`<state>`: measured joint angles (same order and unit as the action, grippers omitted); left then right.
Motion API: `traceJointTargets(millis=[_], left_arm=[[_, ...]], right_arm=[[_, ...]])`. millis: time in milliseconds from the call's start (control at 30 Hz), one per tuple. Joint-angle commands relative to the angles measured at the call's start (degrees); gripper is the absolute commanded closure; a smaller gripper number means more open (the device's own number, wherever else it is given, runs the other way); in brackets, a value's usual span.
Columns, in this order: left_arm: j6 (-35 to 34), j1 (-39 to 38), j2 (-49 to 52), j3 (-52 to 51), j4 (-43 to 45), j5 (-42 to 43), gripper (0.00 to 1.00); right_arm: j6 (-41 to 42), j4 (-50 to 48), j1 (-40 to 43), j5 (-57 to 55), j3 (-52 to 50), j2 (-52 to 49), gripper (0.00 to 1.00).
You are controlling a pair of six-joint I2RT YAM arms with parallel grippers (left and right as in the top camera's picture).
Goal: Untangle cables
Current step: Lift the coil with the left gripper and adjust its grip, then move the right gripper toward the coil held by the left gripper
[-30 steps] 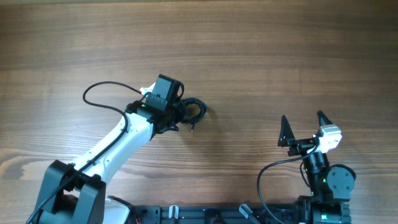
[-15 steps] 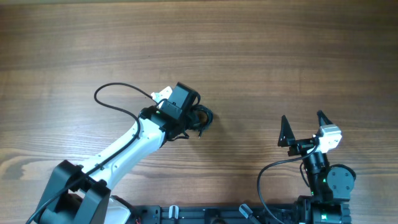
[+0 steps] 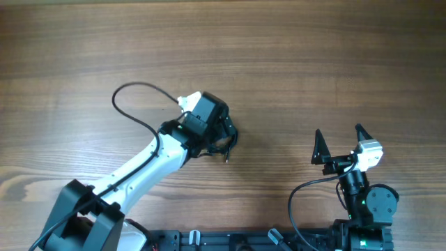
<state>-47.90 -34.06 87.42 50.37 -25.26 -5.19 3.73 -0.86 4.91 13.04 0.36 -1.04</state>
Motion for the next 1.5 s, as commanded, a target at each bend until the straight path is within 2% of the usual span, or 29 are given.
traceJointTargets(millis=[0, 33, 100, 133, 267, 400, 467, 633, 700, 800, 967, 1200, 1333, 1367, 1433, 1467], left_arm=[[16.11, 3.45, -2.16, 4.37, 0.63, -2.84, 0.03], [17.79, 4.09, -2.36, 4.70, 0.90, -2.84, 0.12], [19.93, 5.53, -2.03, 4.72, 1.14, -2.80, 0.41], [20.83, 5.81, -1.46, 4.72, 0.66, -2.25, 0.47], [24.96, 5.79, 1.14, 4.72, -2.64, 2.86, 0.45], [24.96, 5.79, 4.57, 4.70, -6.10, 6.40, 0.42], [24.94, 5.79, 6.62, 4.70, -6.12, 11.32, 0.43], [20.04, 5.81, 11.96, 4.70, -5.77, 12.63, 0.70], [20.00, 5.81, 14.05, 4.70, -4.98, 12.39, 0.96], [20.00, 5.81, 13.92, 4.79, -4.33, 11.54, 0.96], [18.99, 6.73, 7.56, 5.40, -4.37, 11.23, 0.96], [4.42, 6.97, -7.48, 5.40, -9.88, 5.09, 0.96], [3.04, 6.91, -9.44, 5.40, -12.81, 5.40, 0.96], [3.08, 6.91, -9.42, 5.40, -13.42, 5.77, 0.96], [3.10, 6.91, -9.40, 5.35, -13.94, 5.79, 0.96], [3.10, 6.91, -9.40, 5.35, -13.81, 5.81, 0.96]], right_arm=[[-0.61, -0.11, -0.24, -0.52, -0.07, 0.83, 0.00], [-0.61, -0.11, -0.24, -0.52, -0.07, 0.83, 0.00], [-0.59, -0.11, -0.24, -0.52, -0.07, 0.83, 0.00], [-0.61, -0.11, -0.24, -0.52, -0.07, 0.83, 0.00], [-0.59, -0.11, -0.24, -0.52, -0.07, 0.83, 0.00], [-0.61, -0.11, -0.24, -0.52, -0.07, 0.83, 0.00], [-0.61, -0.11, -0.24, -0.52, -0.07, 0.83, 0.00], [-0.59, -0.11, -0.24, -0.52, -0.07, 0.83, 0.00], [-0.59, -0.11, -0.24, -0.52, -0.07, 0.83, 0.00], [-0.61, -0.11, -0.24, -0.52, -0.07, 0.83, 0.01], [-0.59, -0.09, -0.24, -0.52, -0.07, 0.83, 0.00], [-0.61, -0.11, -0.24, -0.52, -0.07, 0.83, 0.00], [-0.26, -1.27, -0.24, -0.24, -0.07, 0.83, 0.00], [2.27, -2.21, -0.24, 1.68, -0.07, 0.83, 0.00], [12.48, -2.14, -0.24, 7.72, -0.07, 0.83, 0.00], [23.76, -0.68, -0.24, 14.47, -0.07, 0.81, 0.00]])
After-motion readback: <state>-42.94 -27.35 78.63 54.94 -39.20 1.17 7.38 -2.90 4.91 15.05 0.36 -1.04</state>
